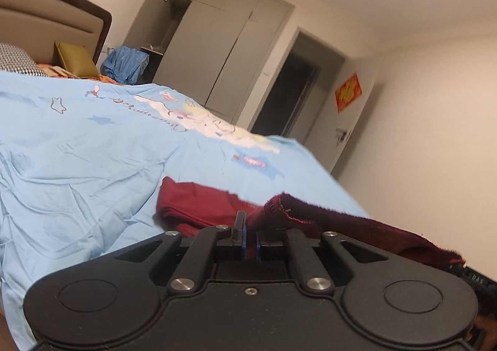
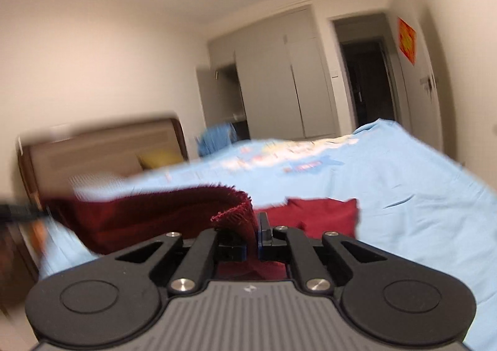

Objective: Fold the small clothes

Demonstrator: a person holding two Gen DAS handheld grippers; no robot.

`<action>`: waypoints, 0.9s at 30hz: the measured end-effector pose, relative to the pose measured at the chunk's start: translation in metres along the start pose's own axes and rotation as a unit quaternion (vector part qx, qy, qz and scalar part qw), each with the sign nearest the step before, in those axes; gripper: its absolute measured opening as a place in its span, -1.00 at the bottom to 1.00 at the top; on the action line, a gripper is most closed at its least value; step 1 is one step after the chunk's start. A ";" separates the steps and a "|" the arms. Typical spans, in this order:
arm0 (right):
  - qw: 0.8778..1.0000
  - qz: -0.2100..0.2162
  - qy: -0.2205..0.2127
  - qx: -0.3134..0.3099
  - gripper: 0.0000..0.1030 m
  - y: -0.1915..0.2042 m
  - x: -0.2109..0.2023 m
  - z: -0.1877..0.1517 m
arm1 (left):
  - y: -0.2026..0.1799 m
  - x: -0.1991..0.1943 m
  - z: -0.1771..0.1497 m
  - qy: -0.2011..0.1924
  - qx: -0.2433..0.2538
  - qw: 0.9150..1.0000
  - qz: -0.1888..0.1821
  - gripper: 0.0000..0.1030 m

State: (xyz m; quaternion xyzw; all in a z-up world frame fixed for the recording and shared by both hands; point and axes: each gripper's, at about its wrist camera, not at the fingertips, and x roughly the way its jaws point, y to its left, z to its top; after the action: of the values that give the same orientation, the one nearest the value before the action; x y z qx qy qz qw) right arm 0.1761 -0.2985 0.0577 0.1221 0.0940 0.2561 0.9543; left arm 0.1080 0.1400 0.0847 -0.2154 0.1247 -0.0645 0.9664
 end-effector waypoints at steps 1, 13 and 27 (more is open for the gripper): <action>1.000 0.010 -0.013 0.026 -0.87 -0.006 -0.004 0.004 | -0.001 -0.004 0.003 -0.006 -0.001 1.000 -0.005 -0.92; 0.990 0.053 -0.102 0.076 -0.88 -0.010 -0.063 0.034 | -0.024 -0.071 0.027 -0.098 0.015 0.992 -0.074 -0.92; 0.987 0.114 -0.113 0.013 -0.88 0.021 -0.127 0.040 | -0.025 -0.122 0.022 -0.063 0.102 0.986 -0.117 -0.91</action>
State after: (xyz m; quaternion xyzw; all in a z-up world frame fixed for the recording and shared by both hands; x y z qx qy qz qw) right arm 0.0677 -0.3534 0.1170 0.1723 -0.0257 0.3462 0.9218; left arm -0.0050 0.1479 0.1412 -0.1325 0.0299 -0.1761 0.9750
